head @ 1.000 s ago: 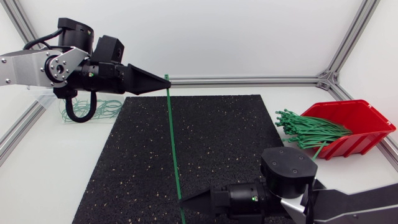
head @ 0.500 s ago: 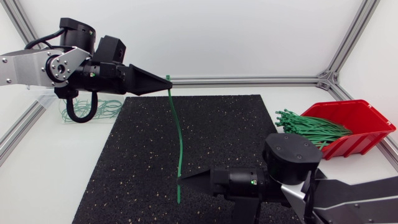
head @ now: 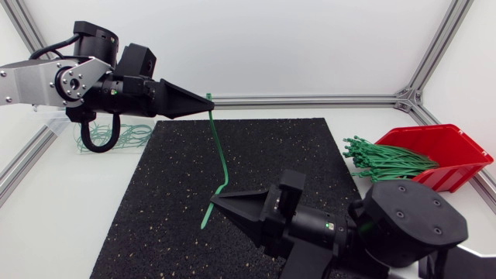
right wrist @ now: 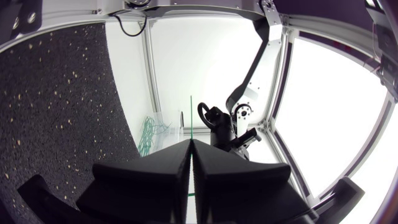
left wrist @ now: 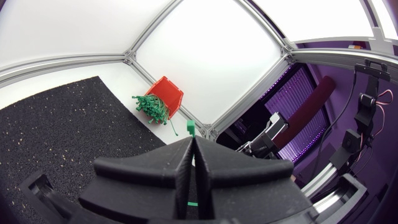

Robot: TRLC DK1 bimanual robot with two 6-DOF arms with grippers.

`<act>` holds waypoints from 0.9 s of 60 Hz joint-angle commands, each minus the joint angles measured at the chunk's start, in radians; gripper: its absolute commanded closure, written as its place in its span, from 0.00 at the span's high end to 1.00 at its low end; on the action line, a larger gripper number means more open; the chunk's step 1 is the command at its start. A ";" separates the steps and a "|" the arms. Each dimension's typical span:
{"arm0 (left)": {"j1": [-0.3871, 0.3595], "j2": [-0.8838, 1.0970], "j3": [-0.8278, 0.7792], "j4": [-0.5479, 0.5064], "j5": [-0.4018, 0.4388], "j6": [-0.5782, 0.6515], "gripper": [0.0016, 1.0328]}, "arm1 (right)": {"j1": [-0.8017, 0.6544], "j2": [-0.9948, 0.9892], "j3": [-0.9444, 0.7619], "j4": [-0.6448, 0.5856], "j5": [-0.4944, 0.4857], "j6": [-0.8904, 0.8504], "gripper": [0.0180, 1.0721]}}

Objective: Take a green cable tie from the red box, thread the tail through the head to close it, then place it in the transparent bin on the left.

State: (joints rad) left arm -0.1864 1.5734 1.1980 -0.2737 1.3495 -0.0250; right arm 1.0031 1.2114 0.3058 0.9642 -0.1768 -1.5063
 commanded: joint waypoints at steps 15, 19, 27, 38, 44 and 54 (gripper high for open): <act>-0.019 -0.044 -0.009 -0.012 -0.003 0.017 0.03 | 0.109 -0.108 0.105 -0.257 0.206 0.455 0.05; -0.025 -0.044 -0.009 -0.012 -0.006 0.017 0.03 | 0.114 -0.131 0.138 -0.317 0.221 0.557 0.05; -0.033 -0.042 -0.009 -0.012 -0.015 0.017 0.03 | 0.115 -0.153 0.190 -0.390 0.257 0.733 0.05; -0.041 -0.042 -0.009 -0.013 -0.020 0.017 0.03 | 0.178 -0.158 0.202 -0.436 0.336 0.899 0.05; -0.044 -0.041 -0.009 -0.016 -0.021 0.017 0.03 | 0.180 -0.162 0.210 -0.449 0.355 0.999 0.05; -0.047 -0.041 -0.012 -0.019 -0.024 0.017 0.03 | 0.160 -0.176 0.268 -0.544 0.365 1.219 0.05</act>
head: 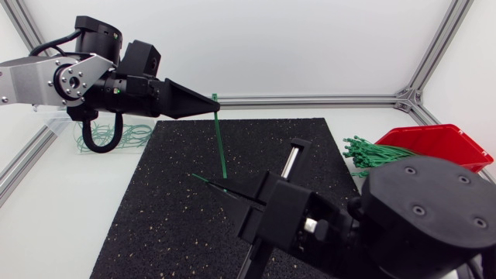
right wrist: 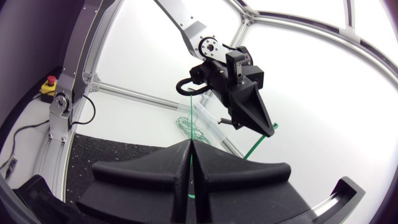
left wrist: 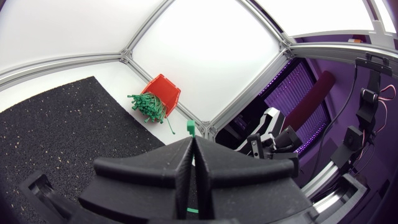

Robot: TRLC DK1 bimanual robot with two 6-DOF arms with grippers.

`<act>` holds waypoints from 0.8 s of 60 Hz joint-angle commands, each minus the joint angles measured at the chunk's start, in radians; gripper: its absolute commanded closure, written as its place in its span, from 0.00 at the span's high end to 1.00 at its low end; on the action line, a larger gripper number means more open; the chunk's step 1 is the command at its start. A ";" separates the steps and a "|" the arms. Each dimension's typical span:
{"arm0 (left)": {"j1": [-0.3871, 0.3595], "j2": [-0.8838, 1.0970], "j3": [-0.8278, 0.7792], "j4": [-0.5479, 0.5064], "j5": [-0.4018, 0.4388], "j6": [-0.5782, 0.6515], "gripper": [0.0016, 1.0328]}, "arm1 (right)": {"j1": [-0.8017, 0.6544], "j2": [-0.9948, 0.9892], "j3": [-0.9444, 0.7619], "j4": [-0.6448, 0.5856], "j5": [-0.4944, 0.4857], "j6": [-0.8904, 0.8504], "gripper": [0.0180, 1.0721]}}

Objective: Take a green cable tie from the red box, thread the tail through the head to close it, then place it in the transparent bin on the left.

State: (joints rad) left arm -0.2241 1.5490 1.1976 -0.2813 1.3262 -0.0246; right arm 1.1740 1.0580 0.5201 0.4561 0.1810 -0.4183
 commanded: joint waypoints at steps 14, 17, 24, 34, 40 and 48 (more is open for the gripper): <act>-0.024 -0.018 -0.016 -0.012 -0.015 0.017 0.03 | -0.068 -0.023 0.270 -0.378 -0.026 0.388 0.05; -0.026 -0.020 -0.018 -0.012 -0.016 0.017 0.03 | -0.068 -0.020 0.313 -0.447 -0.026 0.420 0.05; -0.029 -0.020 -0.020 -0.012 -0.018 0.017 0.03 | -0.065 -0.020 0.383 -0.554 -0.023 0.470 0.05; -0.037 -0.030 -0.023 -0.013 -0.024 0.017 0.03 | -0.053 -0.012 0.482 -0.671 -0.018 0.486 0.05; -0.038 -0.032 -0.023 -0.015 -0.025 0.017 0.03 | -0.037 -0.013 0.512 -0.703 -0.028 0.500 0.05; -0.040 -0.032 -0.024 -0.016 -0.025 0.017 0.03 | -0.034 -0.020 0.537 -0.757 -0.097 0.530 0.05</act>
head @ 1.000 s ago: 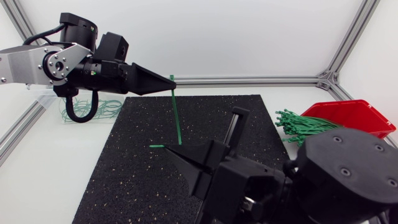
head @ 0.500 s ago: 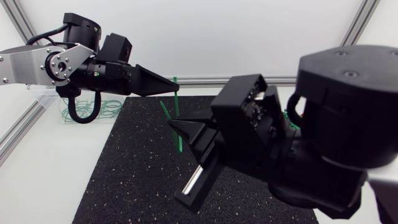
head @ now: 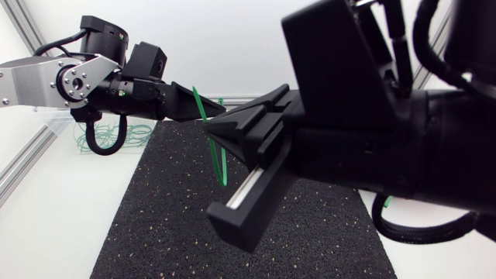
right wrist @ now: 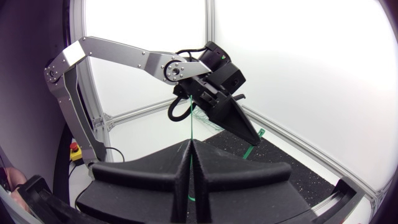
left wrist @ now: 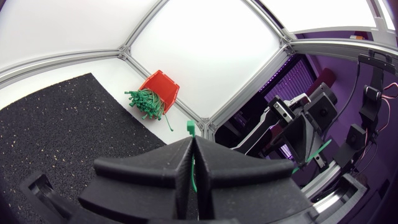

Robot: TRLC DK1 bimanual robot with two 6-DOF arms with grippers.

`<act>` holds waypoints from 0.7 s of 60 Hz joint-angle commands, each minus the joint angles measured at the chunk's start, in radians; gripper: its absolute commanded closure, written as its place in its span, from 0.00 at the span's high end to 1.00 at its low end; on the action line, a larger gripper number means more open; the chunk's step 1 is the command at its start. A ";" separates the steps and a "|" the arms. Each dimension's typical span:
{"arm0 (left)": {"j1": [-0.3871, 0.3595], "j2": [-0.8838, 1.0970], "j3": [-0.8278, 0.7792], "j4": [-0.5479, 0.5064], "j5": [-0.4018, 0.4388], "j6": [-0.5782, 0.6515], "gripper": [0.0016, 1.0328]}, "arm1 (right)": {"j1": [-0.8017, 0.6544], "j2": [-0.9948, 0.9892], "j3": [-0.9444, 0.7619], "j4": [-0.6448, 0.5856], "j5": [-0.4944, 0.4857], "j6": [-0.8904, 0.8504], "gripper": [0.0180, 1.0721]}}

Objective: Take a green cable tie from the red box, thread the tail through the head to close it, then place it in the transparent bin on the left.

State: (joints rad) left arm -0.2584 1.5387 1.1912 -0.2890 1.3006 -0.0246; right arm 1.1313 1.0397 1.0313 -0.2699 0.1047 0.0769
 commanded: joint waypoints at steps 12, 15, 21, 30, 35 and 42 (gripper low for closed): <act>-0.007 -0.022 -0.018 -0.009 -0.001 0.017 0.03 | 0.007 -0.007 0.046 -0.051 -0.019 0.057 0.05; -0.007 -0.026 -0.018 -0.009 -0.001 0.017 0.03 | 0.012 -0.006 0.052 -0.054 -0.019 0.080 0.05; -0.010 -0.029 -0.021 -0.009 -0.003 0.018 0.03 | 0.007 0.011 0.078 -0.098 -0.028 0.193 0.05; -0.021 -0.032 -0.030 -0.009 -0.015 0.026 0.03 | -0.024 0.000 0.058 -0.097 -0.114 0.409 0.05; -0.031 -0.037 -0.036 -0.009 -0.029 0.034 0.03 | -0.070 0.005 0.059 -0.092 -0.194 0.489 0.05; -0.042 -0.048 -0.047 -0.009 -0.044 0.043 0.03 | -0.116 0.016 0.075 -0.094 -0.304 0.586 0.05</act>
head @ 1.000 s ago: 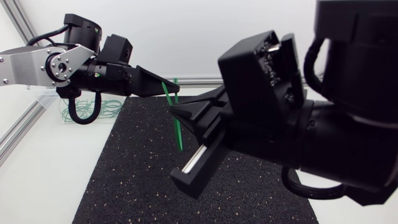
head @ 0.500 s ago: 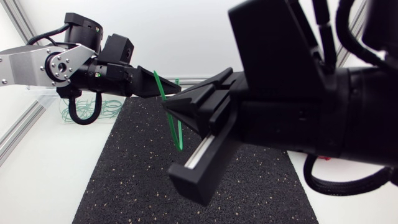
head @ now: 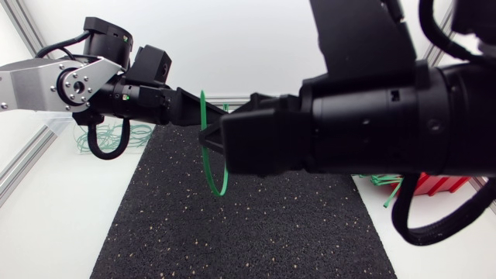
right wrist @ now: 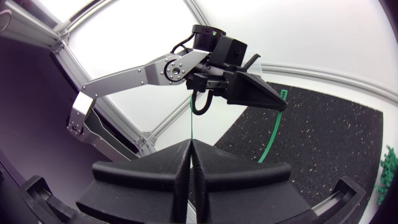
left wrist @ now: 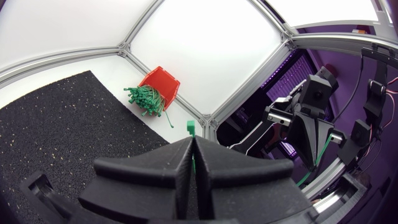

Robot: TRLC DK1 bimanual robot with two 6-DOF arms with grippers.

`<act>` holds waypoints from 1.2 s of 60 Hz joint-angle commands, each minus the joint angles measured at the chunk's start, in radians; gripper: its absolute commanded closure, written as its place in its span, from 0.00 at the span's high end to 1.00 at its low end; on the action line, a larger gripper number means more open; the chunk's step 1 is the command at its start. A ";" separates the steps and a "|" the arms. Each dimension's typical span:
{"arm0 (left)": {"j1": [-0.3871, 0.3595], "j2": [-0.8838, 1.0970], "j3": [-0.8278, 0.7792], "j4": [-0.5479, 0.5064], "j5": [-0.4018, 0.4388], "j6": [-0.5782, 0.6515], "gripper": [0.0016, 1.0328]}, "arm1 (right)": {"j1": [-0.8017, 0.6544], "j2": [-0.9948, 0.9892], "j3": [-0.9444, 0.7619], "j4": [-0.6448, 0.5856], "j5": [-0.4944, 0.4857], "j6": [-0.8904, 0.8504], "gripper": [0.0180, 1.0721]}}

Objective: Take a green cable tie from the red box, thread the tail through the head to close it, then place it in the transparent bin on the left.

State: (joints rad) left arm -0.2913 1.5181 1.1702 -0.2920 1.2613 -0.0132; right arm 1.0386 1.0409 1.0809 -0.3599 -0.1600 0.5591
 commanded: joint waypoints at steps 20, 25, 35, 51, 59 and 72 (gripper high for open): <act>-0.020 -0.062 -0.057 -0.004 -0.011 0.070 0.03 | -0.087 0.038 0.077 -0.034 -0.240 0.337 0.05; -0.020 -0.081 -0.069 0.010 -0.011 0.075 0.03 | -0.097 0.061 0.096 -0.053 -0.296 0.367 0.05; -0.025 -0.095 -0.087 0.025 -0.011 0.075 0.03 | -0.166 0.120 0.163 -0.091 -0.450 0.481 0.05; -0.049 -0.165 -0.118 0.037 -0.011 0.036 0.03 | -0.238 0.173 0.225 -0.162 -0.595 0.578 0.05; -0.049 -0.177 -0.122 0.045 -0.013 0.024 0.03 | -0.261 0.174 0.220 -0.160 -0.622 0.611 0.05; -0.055 -0.182 -0.129 0.048 -0.013 0.022 0.03 | -0.278 0.168 0.168 -0.137 -0.691 0.651 0.06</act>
State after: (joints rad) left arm -0.3374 1.3544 1.0702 -0.2531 1.2480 0.0227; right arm 0.7708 1.2049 1.2804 -0.5056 -0.8303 1.1690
